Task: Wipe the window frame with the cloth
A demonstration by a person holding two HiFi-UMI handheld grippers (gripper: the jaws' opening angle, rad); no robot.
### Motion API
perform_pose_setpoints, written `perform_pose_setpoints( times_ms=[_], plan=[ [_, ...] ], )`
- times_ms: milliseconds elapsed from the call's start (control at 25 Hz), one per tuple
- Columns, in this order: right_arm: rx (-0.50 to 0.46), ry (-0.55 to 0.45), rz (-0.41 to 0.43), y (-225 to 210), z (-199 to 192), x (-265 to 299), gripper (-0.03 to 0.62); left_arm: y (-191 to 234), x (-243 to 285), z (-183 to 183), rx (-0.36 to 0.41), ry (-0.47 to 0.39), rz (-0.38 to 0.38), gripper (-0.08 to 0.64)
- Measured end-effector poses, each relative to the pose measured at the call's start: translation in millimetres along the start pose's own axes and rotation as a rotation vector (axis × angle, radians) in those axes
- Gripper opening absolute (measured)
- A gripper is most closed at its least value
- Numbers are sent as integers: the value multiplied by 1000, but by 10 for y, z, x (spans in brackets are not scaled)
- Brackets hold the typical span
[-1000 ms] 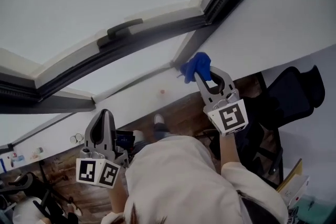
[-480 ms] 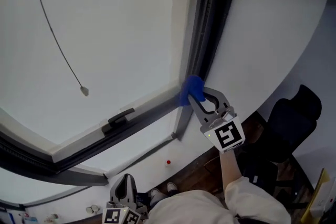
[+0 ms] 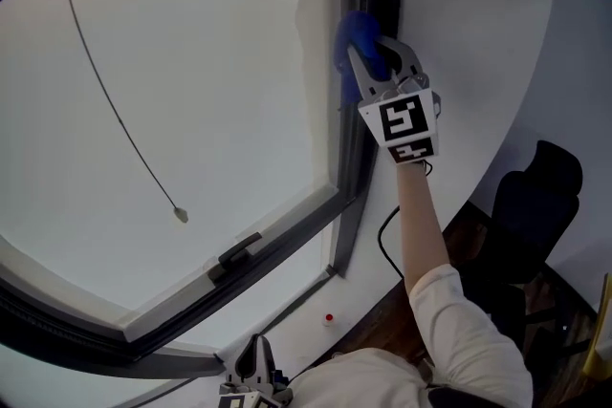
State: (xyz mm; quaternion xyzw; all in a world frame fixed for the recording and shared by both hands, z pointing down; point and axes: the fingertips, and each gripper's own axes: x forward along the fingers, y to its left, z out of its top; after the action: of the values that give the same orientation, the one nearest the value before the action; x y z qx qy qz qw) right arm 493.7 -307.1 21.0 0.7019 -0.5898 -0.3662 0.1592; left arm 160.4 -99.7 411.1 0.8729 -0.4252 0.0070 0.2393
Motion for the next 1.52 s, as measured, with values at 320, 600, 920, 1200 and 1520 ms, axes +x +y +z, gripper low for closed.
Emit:
perform_pose_setpoints(
  times_ms=[320,600,920,1200,1520],
  plan=[
    [-52,49,-94,-135,-161,410,57,-46,71,179,7,-25,-42,11],
    [-2,40,-130,-106,-228,406,57,-63,127,312,15,-40,-76,11],
    [-11,63,-117,34,-369,342,57,-76,190,476,23,-58,-115,11],
    [15,82,-110,176,-520,278,57,-197,257,512,38,-56,-161,11],
    [42,107,-73,329,-679,184,57,-296,255,517,55,-64,-193,11]
  ],
)
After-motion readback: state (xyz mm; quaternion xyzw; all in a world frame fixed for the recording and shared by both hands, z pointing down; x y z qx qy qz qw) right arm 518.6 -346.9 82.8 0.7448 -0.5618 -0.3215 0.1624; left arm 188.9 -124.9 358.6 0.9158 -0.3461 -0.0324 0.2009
